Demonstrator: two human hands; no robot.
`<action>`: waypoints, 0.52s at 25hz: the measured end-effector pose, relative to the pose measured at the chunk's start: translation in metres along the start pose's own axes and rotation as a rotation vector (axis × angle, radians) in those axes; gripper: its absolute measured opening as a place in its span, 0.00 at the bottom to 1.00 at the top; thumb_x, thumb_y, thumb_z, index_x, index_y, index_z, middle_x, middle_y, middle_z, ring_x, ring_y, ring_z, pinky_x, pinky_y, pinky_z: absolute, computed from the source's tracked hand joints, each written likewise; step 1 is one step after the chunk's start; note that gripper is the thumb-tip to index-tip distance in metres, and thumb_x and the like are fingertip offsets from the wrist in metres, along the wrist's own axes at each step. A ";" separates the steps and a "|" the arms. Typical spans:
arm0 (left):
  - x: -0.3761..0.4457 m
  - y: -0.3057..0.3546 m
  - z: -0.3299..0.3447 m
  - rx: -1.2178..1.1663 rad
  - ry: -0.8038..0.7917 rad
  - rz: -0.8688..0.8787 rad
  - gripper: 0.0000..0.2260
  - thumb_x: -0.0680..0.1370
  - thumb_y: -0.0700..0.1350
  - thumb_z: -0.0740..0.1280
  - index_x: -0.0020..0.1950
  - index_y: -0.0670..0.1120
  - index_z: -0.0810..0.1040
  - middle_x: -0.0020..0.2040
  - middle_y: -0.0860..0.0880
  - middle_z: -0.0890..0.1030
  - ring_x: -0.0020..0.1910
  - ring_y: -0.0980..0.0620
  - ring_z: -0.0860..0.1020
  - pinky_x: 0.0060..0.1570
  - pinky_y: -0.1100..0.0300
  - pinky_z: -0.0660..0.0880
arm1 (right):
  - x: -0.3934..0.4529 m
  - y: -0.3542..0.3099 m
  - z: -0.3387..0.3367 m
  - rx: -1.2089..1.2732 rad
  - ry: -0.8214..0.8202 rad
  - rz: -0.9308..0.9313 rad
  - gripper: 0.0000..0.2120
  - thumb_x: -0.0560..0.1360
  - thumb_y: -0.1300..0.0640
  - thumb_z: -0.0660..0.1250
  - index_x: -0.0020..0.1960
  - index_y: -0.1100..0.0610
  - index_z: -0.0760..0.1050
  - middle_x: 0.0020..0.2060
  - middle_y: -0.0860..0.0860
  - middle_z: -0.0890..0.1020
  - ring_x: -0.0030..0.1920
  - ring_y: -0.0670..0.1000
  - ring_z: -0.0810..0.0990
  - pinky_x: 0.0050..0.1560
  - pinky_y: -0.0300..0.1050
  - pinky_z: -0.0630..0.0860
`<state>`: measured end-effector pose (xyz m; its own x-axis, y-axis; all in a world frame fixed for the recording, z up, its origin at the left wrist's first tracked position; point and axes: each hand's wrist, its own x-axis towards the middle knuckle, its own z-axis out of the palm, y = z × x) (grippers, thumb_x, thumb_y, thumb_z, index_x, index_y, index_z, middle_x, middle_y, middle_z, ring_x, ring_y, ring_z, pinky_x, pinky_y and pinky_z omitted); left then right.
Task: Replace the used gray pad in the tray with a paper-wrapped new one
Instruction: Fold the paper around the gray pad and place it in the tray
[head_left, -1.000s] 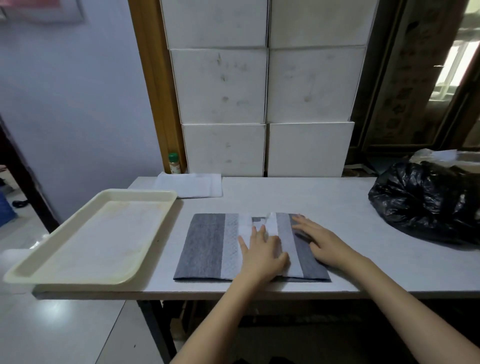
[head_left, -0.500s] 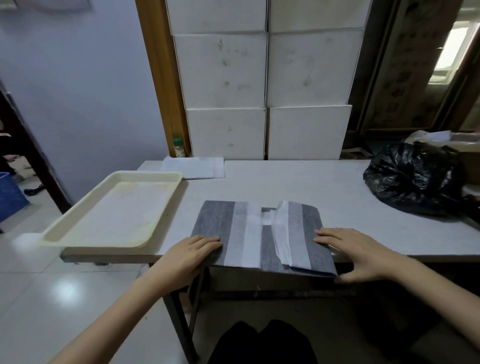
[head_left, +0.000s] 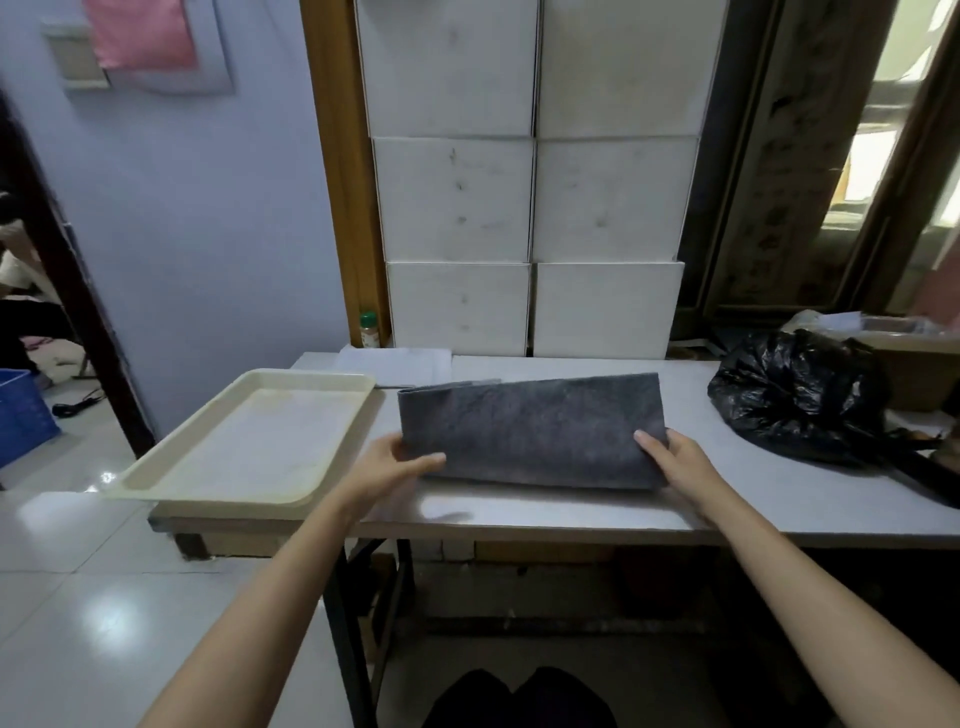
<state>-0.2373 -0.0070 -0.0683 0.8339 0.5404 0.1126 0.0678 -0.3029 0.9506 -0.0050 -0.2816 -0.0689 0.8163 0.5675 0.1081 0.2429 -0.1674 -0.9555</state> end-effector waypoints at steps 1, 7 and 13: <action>0.002 -0.007 0.006 0.036 -0.013 -0.052 0.10 0.73 0.44 0.72 0.53 0.44 0.80 0.49 0.49 0.83 0.52 0.50 0.81 0.47 0.67 0.78 | 0.001 -0.001 0.004 0.023 0.018 0.024 0.11 0.79 0.55 0.60 0.58 0.59 0.74 0.53 0.54 0.79 0.49 0.48 0.79 0.42 0.31 0.75; 0.023 0.024 0.016 -0.182 0.205 -0.055 0.07 0.77 0.49 0.66 0.51 0.47 0.77 0.46 0.51 0.81 0.51 0.47 0.79 0.43 0.61 0.76 | 0.014 -0.032 0.004 0.112 0.111 0.014 0.12 0.79 0.52 0.60 0.56 0.59 0.75 0.50 0.55 0.80 0.47 0.52 0.80 0.42 0.39 0.76; 0.041 0.058 0.004 -0.226 0.180 -0.010 0.12 0.79 0.51 0.63 0.57 0.45 0.76 0.51 0.45 0.81 0.50 0.47 0.80 0.46 0.56 0.78 | 0.031 -0.057 -0.008 0.236 0.089 0.032 0.09 0.79 0.54 0.60 0.53 0.58 0.75 0.50 0.56 0.80 0.48 0.52 0.80 0.45 0.45 0.77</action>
<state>-0.1971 -0.0055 -0.0098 0.7215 0.6795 0.1330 -0.0652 -0.1246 0.9901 0.0108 -0.2606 -0.0093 0.8670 0.4900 0.0904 0.0955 0.0146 -0.9953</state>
